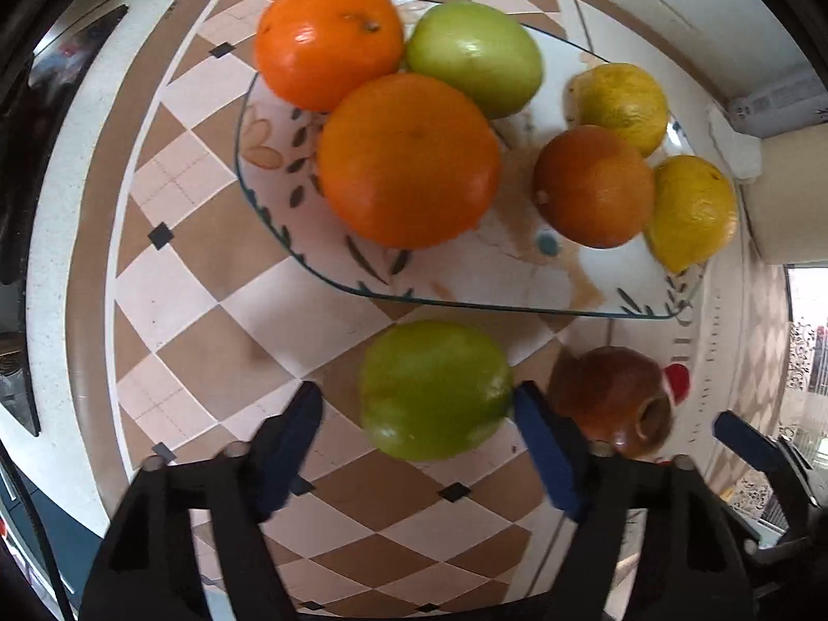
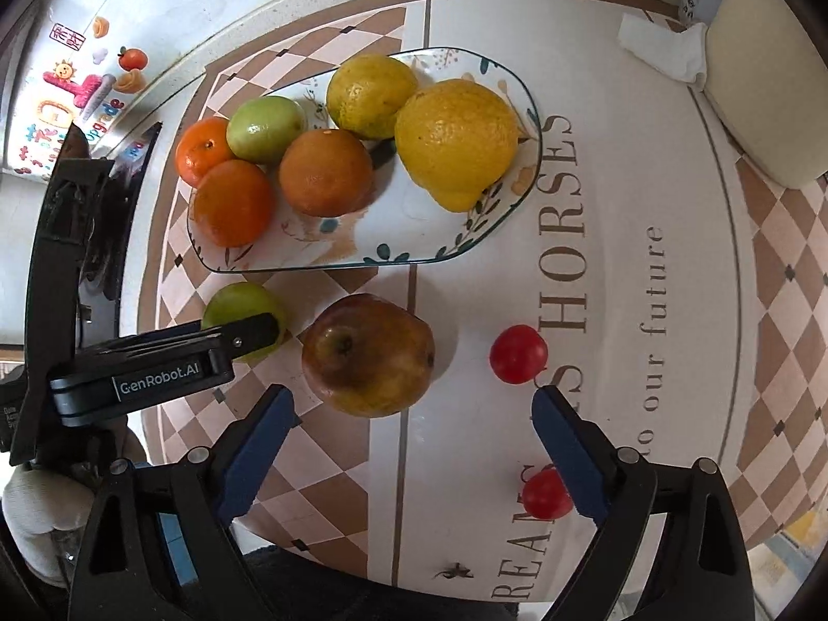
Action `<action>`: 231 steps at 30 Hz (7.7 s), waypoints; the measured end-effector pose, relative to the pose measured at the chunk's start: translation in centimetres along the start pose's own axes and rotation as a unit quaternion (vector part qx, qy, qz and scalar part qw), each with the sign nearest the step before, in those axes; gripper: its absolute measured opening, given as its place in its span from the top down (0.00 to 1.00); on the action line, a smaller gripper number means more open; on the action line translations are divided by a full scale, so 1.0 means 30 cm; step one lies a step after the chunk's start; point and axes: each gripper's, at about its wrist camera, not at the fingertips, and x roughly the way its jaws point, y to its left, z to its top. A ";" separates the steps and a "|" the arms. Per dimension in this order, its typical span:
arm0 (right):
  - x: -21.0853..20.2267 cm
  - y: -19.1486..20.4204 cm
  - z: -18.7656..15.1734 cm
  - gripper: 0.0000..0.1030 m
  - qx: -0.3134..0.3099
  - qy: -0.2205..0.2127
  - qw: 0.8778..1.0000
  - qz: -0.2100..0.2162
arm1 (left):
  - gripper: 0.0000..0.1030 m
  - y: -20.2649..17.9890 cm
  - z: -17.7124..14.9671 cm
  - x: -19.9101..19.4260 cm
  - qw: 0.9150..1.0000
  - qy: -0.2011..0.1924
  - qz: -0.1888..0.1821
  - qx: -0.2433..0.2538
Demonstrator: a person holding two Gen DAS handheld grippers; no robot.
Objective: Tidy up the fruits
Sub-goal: 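Grasp the green apple with the left tool while the right tool grasps the red-brown apple, then carry both apples over the white plate, then lower both apples onto the plate and open both tools, then move both tools back toward the two cherry tomatoes, then grasp a cherry tomato with the right tool while the left tool approaches the other, then grasp the other cherry tomato with the left tool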
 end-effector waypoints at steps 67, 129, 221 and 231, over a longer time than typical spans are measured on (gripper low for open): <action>-0.163 -0.266 0.118 0.31 0.086 -0.058 0.986 0.132 | 0.47 -0.220 0.090 -0.303 0.993 -0.068 -0.082 0.059; -0.251 -0.030 0.203 0.07 -0.007 -0.108 0.989 -0.100 | 0.25 -0.101 0.142 -0.370 0.984 -0.147 0.089 0.035; -0.044 -0.481 -0.365 0.67 0.166 -0.068 0.984 -0.019 | 0.07 -0.626 -0.107 0.068 0.968 -0.004 0.060 0.242; -0.110 -0.531 -0.341 0.67 0.177 -0.084 0.980 -0.017 | 0.74 -0.713 -0.158 0.121 0.955 -0.006 0.057 0.291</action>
